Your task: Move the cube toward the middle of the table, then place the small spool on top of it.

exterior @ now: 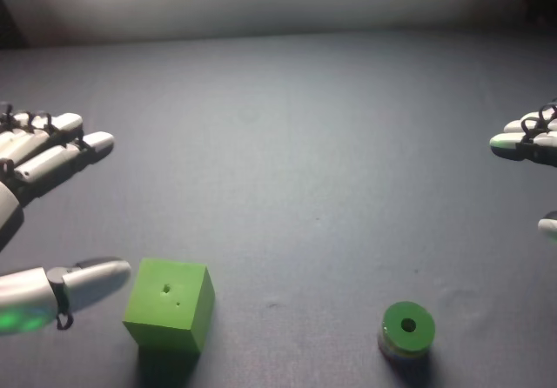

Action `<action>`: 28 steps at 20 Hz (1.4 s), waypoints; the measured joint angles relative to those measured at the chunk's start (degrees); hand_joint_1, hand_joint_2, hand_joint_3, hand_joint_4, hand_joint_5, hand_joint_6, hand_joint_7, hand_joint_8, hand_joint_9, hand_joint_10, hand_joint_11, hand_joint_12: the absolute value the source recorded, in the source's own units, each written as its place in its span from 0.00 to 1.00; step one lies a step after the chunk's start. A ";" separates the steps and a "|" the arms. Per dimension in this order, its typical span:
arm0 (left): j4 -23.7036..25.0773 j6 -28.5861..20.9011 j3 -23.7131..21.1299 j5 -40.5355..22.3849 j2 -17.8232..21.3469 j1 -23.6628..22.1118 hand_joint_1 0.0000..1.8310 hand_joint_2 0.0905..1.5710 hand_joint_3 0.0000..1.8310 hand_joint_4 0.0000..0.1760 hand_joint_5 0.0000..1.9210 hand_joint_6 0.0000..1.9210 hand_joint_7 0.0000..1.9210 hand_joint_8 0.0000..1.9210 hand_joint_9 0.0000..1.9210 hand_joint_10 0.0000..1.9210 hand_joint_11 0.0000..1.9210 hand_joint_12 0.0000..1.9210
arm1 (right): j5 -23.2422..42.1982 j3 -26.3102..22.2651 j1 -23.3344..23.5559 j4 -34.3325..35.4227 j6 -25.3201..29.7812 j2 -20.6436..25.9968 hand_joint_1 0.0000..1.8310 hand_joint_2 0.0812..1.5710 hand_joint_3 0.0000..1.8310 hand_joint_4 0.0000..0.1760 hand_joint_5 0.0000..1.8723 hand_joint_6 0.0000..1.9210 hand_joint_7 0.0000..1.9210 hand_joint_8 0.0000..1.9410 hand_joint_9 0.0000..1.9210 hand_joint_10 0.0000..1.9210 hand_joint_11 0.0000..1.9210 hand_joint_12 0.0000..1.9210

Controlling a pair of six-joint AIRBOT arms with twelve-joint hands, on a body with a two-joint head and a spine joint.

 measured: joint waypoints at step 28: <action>14.47 -0.87 7.15 29.57 -6.75 -12.66 0.50 0.63 0.00 0.22 0.33 0.01 0.47 0.02 0.45 0.05 0.09 0.51 | -0.90 0.31 0.28 -0.59 0.20 -0.28 0.34 0.86 0.00 0.00 0.26 0.00 0.25 0.00 0.24 0.00 0.12 0.30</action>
